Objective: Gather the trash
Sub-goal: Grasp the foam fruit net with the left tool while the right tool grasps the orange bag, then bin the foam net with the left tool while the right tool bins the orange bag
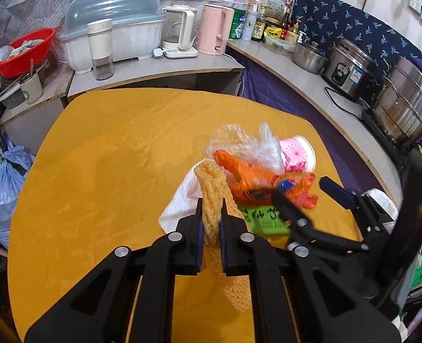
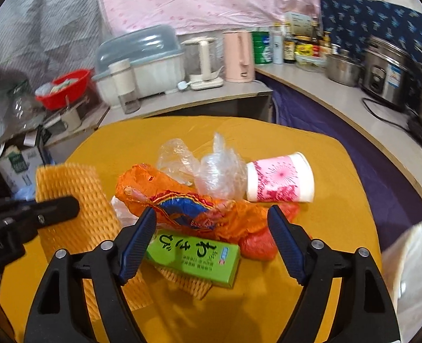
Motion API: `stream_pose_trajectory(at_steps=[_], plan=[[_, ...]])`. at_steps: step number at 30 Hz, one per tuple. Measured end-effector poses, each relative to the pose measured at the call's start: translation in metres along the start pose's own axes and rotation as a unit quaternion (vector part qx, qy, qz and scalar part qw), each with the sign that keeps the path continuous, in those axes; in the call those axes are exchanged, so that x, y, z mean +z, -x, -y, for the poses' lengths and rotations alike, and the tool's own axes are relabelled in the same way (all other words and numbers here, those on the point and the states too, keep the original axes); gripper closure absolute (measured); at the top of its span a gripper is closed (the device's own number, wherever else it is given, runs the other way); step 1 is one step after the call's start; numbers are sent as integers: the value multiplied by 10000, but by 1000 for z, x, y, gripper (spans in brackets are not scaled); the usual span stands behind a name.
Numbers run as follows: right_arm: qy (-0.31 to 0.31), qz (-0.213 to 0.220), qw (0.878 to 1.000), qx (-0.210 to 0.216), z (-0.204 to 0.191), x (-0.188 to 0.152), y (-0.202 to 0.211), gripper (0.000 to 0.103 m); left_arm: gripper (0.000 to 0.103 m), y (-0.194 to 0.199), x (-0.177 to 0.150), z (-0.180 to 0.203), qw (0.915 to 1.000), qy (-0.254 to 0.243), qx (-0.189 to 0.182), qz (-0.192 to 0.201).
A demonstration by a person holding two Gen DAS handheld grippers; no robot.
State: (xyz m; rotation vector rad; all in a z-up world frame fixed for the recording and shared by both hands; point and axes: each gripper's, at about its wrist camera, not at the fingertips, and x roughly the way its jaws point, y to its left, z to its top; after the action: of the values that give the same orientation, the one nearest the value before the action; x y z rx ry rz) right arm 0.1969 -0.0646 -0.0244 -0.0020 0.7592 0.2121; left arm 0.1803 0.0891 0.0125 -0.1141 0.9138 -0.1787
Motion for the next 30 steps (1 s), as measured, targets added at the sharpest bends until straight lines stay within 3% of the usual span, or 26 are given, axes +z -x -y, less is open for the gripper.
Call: stream_pose_trajectory(at_steps=[7,9,11,16,21,30], plan=[[461,-283,9985,93,-1,4,-32,21,94,-18,1,-7,9998,89,52,-174],[554,-310,9980,72,-3,4,-32,30,94,-22,1,-9,9997,126,67,-222],[611,-337,9976,31,-6,2,-29,48,94,-24,0,-12,9996,150,77,-242],[568,-372,9977,55,-8,-10,-13,73,94,-23,-3,-15,9994,194,71,-280],[362,-237,9991,8,-9,-20,13,78,95,-10,-9,-12,9995,190,40,-240],[-268,244,9993,-87,5,-36,82,78,95,29,-20,10,9998,18,-170,-46]])
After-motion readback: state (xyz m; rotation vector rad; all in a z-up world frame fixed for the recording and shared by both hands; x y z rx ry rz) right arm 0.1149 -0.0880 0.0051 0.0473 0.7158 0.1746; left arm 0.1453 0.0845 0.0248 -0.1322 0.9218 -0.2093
